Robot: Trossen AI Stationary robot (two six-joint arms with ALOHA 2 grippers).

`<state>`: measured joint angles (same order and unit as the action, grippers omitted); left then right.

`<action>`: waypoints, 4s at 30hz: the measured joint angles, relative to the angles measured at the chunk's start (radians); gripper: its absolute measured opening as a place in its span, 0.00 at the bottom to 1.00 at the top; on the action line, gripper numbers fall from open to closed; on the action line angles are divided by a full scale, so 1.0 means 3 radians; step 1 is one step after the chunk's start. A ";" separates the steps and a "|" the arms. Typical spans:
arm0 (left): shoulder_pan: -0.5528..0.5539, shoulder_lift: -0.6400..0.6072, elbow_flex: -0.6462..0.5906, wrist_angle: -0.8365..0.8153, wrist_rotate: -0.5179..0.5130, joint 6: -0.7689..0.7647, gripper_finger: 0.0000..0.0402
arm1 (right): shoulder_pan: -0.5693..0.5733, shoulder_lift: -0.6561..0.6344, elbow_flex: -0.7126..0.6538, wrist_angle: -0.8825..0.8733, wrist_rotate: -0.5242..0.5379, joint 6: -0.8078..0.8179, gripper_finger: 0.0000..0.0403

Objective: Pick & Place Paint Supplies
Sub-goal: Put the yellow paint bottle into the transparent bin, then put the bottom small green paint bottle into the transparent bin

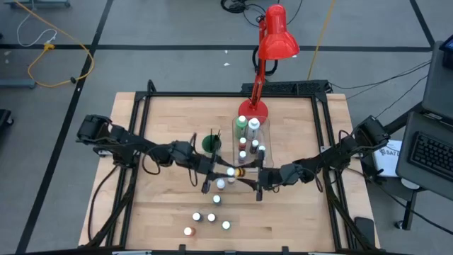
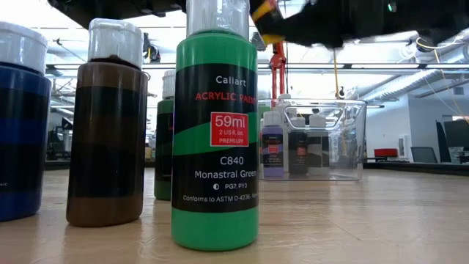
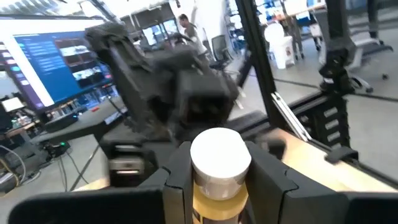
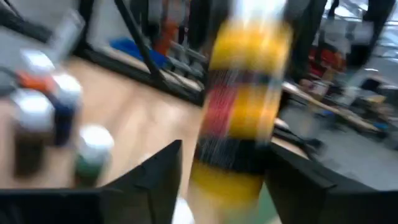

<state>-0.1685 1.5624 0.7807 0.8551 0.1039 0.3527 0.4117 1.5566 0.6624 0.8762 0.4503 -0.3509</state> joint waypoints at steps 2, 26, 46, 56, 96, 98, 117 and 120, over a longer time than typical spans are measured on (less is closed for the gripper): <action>0.0086 -0.0085 0.0002 -0.0054 0.0043 -0.0029 0.24 | 0.0085 0.0007 -0.0060 0.0124 0.0333 -0.0156 0.57; 0.0984 0.0829 0.1116 -0.1311 0.0152 -0.0398 0.24 | 0.1015 -0.0856 -0.0884 0.0855 0.1030 -0.0626 0.55; 0.1035 0.0817 0.1223 -0.1660 0.0128 -0.0318 0.24 | 0.1012 -0.0856 -0.0884 0.0861 0.1027 -0.0622 0.53; 0.1087 0.0918 0.1228 -0.1697 0.0139 -0.0322 0.24 | 0.1009 -0.0856 -0.0881 0.0880 0.1025 -0.0620 0.53; 0.1147 0.1249 0.1230 -0.1566 0.0092 -0.0481 0.39 | 0.1006 -0.0857 -0.0880 0.0869 0.1015 -0.0578 0.53; 0.1142 0.1147 0.1227 -0.1580 0.0136 -0.0463 0.39 | 0.1005 -0.0857 -0.0880 0.0868 0.1016 -0.0578 0.53; 0.0173 -0.2747 0.0168 -0.4240 -0.0379 -0.1205 0.11 | 0.0813 -0.0854 -0.0880 0.0763 0.0447 -0.0292 0.53; -0.0125 -0.3206 -0.0581 -0.3612 -0.0514 -0.1309 0.02 | 0.0598 -0.0801 -0.0880 0.0751 -0.0117 -0.0012 0.53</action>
<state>-0.2059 0.6005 0.6064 -0.2284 -0.0501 -0.0399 0.5911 1.3163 0.3985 1.1016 0.4153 -0.3544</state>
